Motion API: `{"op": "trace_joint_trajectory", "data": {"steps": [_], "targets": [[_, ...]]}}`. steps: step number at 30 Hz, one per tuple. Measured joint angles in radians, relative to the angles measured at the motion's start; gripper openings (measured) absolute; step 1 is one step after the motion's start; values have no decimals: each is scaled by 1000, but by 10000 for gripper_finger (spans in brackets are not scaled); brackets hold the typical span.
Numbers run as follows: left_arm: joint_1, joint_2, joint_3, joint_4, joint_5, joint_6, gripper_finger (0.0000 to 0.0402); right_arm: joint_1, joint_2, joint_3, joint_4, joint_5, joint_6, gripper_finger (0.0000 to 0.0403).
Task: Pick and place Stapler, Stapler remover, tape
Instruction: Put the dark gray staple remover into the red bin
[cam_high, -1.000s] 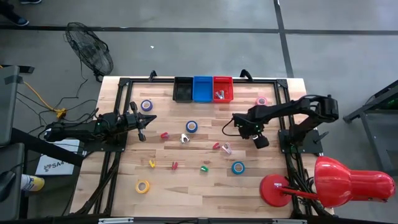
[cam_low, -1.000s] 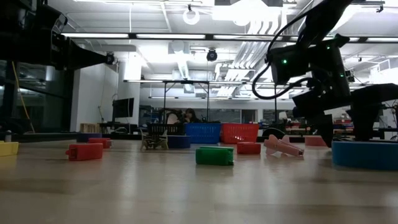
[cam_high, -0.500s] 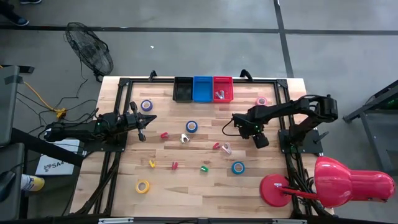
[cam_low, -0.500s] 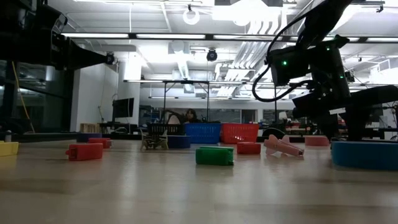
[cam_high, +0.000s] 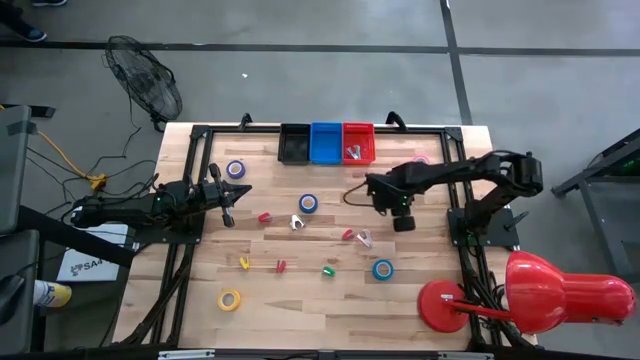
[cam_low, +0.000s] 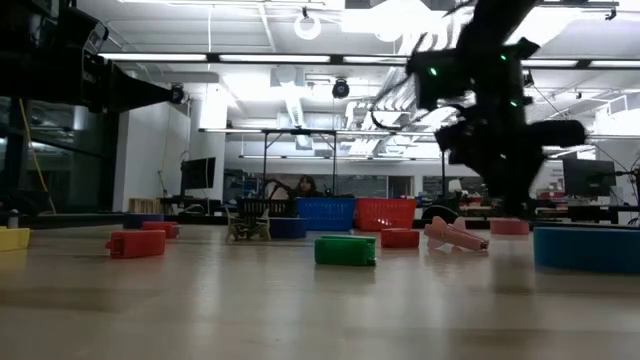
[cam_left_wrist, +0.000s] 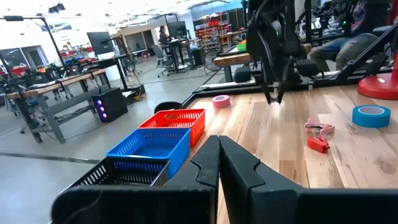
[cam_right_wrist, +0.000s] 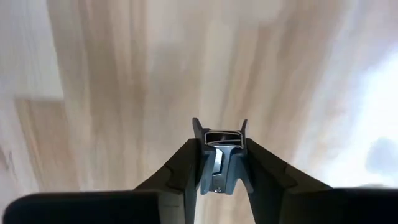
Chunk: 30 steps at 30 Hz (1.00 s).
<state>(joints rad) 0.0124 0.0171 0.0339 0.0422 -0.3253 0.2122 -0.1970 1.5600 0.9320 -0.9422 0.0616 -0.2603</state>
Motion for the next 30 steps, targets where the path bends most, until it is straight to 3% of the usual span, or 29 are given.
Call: {"op": "trace_joint_trajectory", "data": {"steps": [12,19,30], "targets": [[0,0,0,0,0,0,3,-147,0,196,208,11,155,90],[0,0,0,0,0,0,3,-261,14,200,369,19,316,97],[0,0,0,0,0,0,3,-419,137,199,529,7,479,99]]}}
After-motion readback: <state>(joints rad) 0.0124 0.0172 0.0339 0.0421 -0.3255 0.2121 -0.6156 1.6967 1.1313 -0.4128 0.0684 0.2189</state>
